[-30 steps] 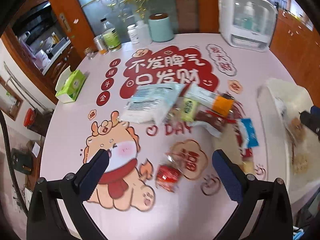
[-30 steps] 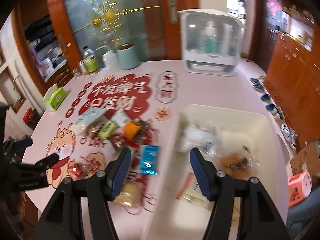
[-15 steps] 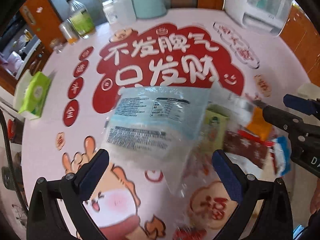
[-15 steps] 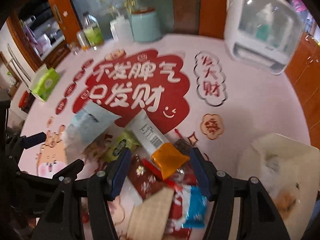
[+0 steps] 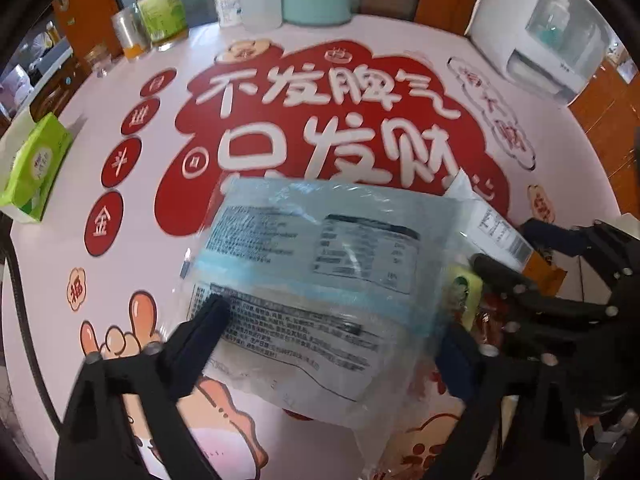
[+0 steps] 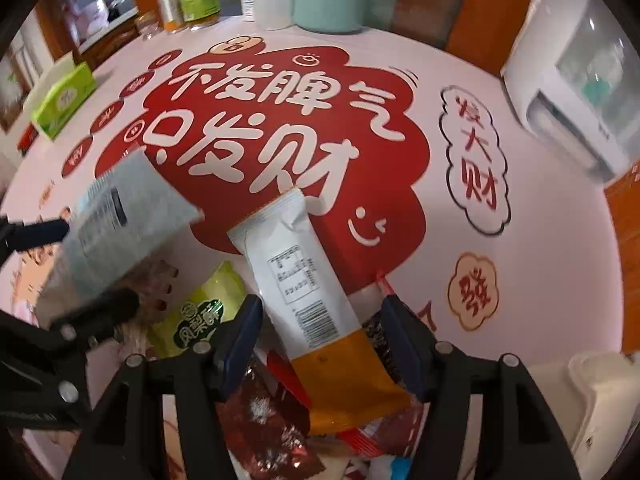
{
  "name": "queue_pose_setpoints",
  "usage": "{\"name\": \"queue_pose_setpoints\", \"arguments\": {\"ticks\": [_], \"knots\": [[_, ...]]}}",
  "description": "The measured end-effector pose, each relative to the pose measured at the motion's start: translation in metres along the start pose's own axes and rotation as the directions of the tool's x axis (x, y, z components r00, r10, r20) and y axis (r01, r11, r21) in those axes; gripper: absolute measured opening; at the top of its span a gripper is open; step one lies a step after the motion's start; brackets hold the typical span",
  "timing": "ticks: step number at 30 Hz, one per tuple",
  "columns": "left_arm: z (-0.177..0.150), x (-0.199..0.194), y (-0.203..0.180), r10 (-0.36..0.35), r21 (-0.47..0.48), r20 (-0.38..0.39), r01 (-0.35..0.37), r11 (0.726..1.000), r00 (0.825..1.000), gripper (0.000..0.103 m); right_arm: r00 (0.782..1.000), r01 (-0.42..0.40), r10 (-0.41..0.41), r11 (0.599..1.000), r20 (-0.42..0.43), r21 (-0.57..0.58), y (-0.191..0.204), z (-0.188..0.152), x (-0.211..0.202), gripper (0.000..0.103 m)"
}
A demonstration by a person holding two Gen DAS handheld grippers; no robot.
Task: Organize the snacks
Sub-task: 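Grasp the light blue bag with left gripper while right gripper grasps white-orange bar, then lift both held snacks and carry them toward the white tray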
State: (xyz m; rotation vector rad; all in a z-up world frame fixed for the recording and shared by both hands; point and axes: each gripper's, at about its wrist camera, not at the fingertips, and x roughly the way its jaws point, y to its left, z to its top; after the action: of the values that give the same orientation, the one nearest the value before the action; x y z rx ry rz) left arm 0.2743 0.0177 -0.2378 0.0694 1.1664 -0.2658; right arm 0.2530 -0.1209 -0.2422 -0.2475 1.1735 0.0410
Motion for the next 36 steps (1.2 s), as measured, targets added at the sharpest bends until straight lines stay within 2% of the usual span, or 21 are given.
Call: {"name": "queue_pose_setpoints", "arguments": {"ticks": [1,2,3,4,5,9,12,16,20,24,29,36], "knots": [[0.0,-0.003,-0.004,0.009,0.015,0.018,-0.009,1.0,1.0,0.071,1.0,0.025,-0.025,0.999,0.01,-0.021,0.003,-0.001,0.0,0.053],[0.0,-0.007,-0.008,0.016,0.031,0.038,-0.017,0.999,0.999,0.052,0.998,0.059,-0.058,0.997,0.023,-0.049,0.006,-0.001,-0.001,0.043],[-0.002,-0.013,-0.014,0.029,0.051,0.062,-0.032,0.998,0.998,0.044,0.997,0.072,-0.07,0.995,0.027,-0.064,0.009,-0.002,-0.001,0.043],[-0.003,-0.017,-0.02,0.062,0.071,0.084,-0.068,0.995,0.995,0.023,0.997,0.075,-0.074,0.995,0.031,-0.061,0.008,-0.003,-0.002,0.04],[-0.003,-0.018,-0.022,0.085,0.079,0.087,-0.092,0.993,0.993,0.02,0.996,0.078,-0.076,0.995,0.036,-0.057,0.008,-0.004,-0.003,0.038],[-0.001,-0.026,-0.007,0.026,0.001,0.096,-0.026,1.0,0.995,0.017,0.999,0.025,-0.026,0.999,0.036,0.021,-0.004,-0.008,-0.009,0.034],[-0.002,-0.042,0.006,0.012,-0.05,0.121,-0.006,0.999,0.993,0.013,0.998,-0.025,0.02,0.996,0.056,0.089,-0.013,-0.012,-0.02,0.033],[-0.006,-0.066,0.022,-0.025,-0.115,0.137,0.041,0.993,0.99,0.011,0.991,-0.084,0.066,0.984,0.12,0.155,-0.023,-0.019,-0.049,0.033],[-0.013,-0.094,0.031,-0.059,-0.154,0.163,0.085,0.984,0.985,0.011,0.97,-0.18,0.134,0.957,0.204,0.228,-0.036,-0.028,-0.086,0.033],[-0.023,-0.129,0.024,-0.07,-0.14,0.215,0.102,0.985,0.974,0.011,0.947,-0.25,0.178,0.931,0.268,0.266,-0.043,-0.039,-0.118,0.033],[-0.035,-0.169,-0.003,-0.127,-0.089,0.26,0.154,0.984,0.957,0.011,0.926,-0.282,0.185,0.919,0.331,0.277,-0.049,-0.063,-0.158,0.033],[-0.053,-0.228,-0.069,-0.227,0.021,0.336,0.234,0.972,0.914,0.011,0.903,-0.298,0.172,0.91,0.393,0.288,-0.069,-0.106,-0.203,0.033]]}}
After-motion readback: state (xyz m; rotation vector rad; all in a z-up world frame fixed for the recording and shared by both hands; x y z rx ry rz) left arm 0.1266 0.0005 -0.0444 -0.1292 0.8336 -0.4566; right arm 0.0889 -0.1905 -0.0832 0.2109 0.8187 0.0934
